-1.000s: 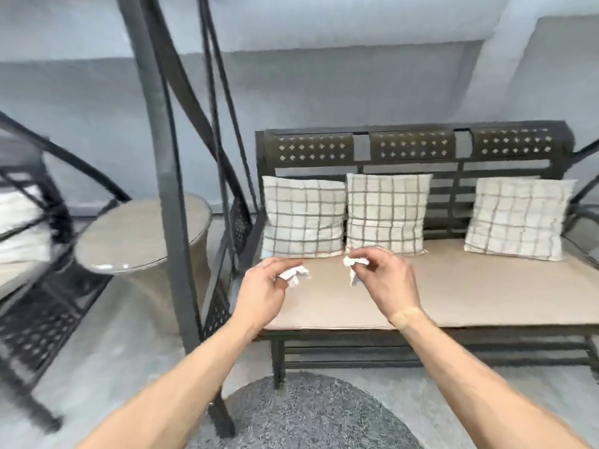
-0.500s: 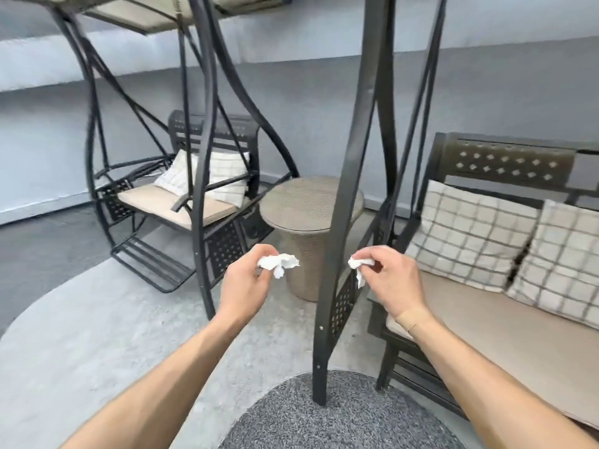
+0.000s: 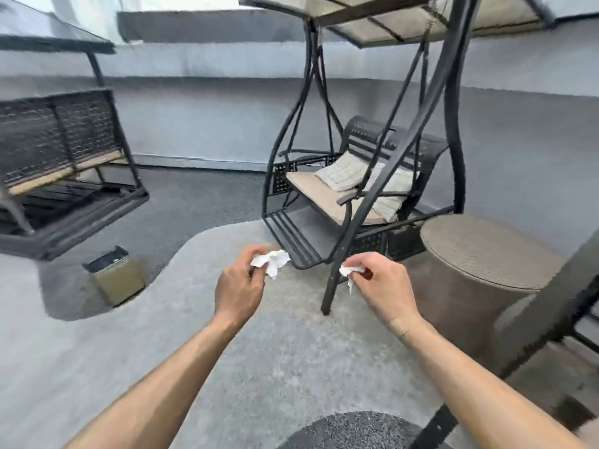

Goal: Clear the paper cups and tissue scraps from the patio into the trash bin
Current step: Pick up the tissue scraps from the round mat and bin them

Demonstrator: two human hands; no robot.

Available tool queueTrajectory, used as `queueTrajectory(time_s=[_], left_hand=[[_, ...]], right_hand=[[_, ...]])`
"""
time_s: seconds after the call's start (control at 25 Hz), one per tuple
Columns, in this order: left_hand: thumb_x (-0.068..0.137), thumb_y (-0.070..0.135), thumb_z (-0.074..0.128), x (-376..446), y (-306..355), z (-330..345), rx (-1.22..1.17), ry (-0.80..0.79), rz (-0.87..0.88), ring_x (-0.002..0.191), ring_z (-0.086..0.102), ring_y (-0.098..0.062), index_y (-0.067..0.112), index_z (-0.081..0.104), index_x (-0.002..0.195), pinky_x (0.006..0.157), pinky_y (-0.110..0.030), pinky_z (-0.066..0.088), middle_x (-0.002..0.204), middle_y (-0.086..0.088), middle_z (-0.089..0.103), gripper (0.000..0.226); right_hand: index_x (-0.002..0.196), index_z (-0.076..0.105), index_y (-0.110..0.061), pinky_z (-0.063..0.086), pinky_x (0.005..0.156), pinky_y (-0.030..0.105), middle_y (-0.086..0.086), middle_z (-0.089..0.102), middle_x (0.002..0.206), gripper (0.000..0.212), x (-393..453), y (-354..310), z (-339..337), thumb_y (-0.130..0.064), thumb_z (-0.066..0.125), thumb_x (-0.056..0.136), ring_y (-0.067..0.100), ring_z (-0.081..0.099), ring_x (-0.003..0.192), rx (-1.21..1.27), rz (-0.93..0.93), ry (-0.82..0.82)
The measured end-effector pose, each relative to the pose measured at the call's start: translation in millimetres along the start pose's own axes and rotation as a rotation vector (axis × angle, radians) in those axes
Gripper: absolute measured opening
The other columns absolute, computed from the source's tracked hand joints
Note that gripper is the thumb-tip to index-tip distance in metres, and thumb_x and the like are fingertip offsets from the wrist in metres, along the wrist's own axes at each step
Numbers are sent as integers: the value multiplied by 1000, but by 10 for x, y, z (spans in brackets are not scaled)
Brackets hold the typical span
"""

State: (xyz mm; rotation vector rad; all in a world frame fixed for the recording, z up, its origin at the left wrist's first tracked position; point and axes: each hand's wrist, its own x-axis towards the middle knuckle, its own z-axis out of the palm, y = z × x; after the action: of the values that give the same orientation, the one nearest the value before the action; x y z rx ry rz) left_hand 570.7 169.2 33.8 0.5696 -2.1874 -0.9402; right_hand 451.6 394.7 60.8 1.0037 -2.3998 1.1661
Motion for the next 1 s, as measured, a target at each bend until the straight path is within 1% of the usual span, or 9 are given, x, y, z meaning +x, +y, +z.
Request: queueTrajectory(time_s=[0.12,0.2,0.28,0.36,0.48,0.6,0.72,0.88,1.0], left_hand=[[93,20,56,70,-486,-644,36,82,-45,74,68,-23,41,57,108,70,-45,53,84,2,72,25],[93,16,56,77,-788,-1035,35,141,-53,81,68,-23,34,66,108,72,-44,54,97,4,72,26],[91,14,55,63,-1072,-1409,68,213,-67,87,67,-20,29,70,109,75,-41,54,104,6,71,28],[90,11,56,46,-1386,-1780,144,287,-108,89,64,-17,31,71,108,74,-37,52,100,7,70,32],[89,11,53,30,-1832,-2223,195,366,-216,83,61,-16,37,72,105,70,-37,50,89,8,65,36],[88,12,53,153,-2253,-2507,210,430,-292,82,61,-15,39,72,100,71,-39,51,90,9,66,35],[92,17,55,459,-2656,-2678,210,461,-346,80,62,-14,42,70,103,69,-44,53,94,10,66,31],[92,17,55,1080,-3207,-2877,220,480,-392,75,62,-16,43,68,107,66,-45,52,95,12,65,33],[91,17,58,1554,-3560,-3060,199,475,-441,75,64,-18,42,69,108,70,-45,53,100,12,66,33]], right_hand=[[90,74,-23,51,79,29,-9,71,94,25,260,-540,672,-4,72,74,11,66,85,37,-102,-66],[90,74,-20,53,77,34,-6,71,92,24,374,-878,1097,-2,73,73,15,67,82,62,-192,-116],[89,74,-19,54,73,35,-5,72,90,23,470,-1195,1513,-3,75,73,15,67,78,90,-263,-159],[88,74,-20,54,72,34,-6,72,88,23,574,-1504,1949,-3,75,73,15,67,76,140,-310,-203],[87,73,-22,53,71,32,-8,72,87,25,721,-1864,2543,-3,75,71,13,66,74,208,-359,-270],[86,73,-22,54,68,35,-9,72,86,25,950,-2127,3144,-1,75,71,12,64,72,267,-417,-331],[85,73,-21,53,68,36,-8,71,84,24,1307,-2314,3759,-1,74,71,12,63,71,320,-442,-373],[85,73,-22,52,66,30,-10,70,81,26,1928,-2502,4618,0,75,70,8,60,68,359,-490,-390],[86,73,-23,51,68,29,-11,69,82,26,2372,-2661,5231,-1,75,71,7,60,69,366,-502,-450]])
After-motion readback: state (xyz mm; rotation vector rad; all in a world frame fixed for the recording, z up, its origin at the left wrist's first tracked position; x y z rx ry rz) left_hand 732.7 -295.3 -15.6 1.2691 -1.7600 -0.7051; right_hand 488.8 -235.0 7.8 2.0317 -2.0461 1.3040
